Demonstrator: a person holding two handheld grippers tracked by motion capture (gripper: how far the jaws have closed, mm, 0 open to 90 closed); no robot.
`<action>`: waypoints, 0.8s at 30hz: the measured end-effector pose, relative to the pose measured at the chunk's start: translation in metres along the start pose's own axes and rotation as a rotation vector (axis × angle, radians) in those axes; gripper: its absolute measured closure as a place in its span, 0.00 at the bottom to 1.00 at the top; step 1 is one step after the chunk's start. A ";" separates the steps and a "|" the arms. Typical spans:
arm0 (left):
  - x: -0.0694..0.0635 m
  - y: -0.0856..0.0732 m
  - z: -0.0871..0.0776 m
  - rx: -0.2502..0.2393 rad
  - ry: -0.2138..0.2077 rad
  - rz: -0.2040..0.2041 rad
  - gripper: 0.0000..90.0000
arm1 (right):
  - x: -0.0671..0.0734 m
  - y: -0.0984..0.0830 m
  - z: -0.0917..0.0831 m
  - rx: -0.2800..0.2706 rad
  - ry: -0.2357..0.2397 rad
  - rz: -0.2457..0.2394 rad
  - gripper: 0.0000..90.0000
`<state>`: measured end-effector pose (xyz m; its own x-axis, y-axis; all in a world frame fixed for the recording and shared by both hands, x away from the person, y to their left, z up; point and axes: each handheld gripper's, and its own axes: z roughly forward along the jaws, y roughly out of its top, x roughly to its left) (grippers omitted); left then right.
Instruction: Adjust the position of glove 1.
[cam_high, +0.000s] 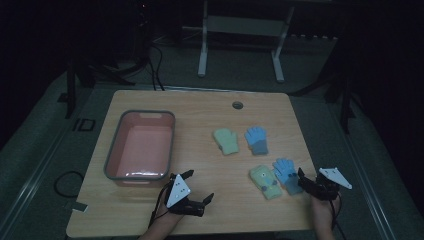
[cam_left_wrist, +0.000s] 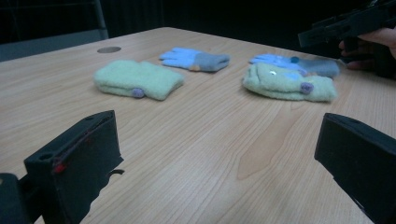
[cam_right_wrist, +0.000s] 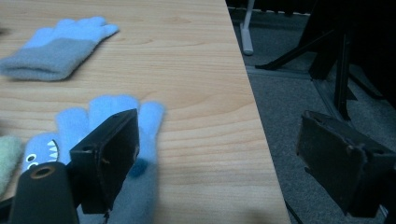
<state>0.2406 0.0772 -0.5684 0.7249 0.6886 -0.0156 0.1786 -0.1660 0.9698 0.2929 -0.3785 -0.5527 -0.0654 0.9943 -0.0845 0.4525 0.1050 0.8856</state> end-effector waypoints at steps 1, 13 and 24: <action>0.000 0.000 0.000 -0.002 0.002 -0.004 0.01 | 0.000 0.000 0.000 0.002 -0.004 0.001 0.15; 0.000 -0.001 -0.002 -0.018 0.016 -0.008 0.01 | 0.003 0.002 0.003 0.042 -0.019 -0.038 0.15; -0.002 -0.001 -0.002 -0.024 0.019 0.005 0.01 | 0.002 0.022 0.000 0.102 0.016 -0.033 0.14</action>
<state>0.2378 0.0778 -0.5690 0.7128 0.7013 -0.0064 0.1589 -0.1526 0.9754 0.3031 -0.3742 -0.5335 -0.0950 0.9900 -0.1047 0.5383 0.1396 0.8311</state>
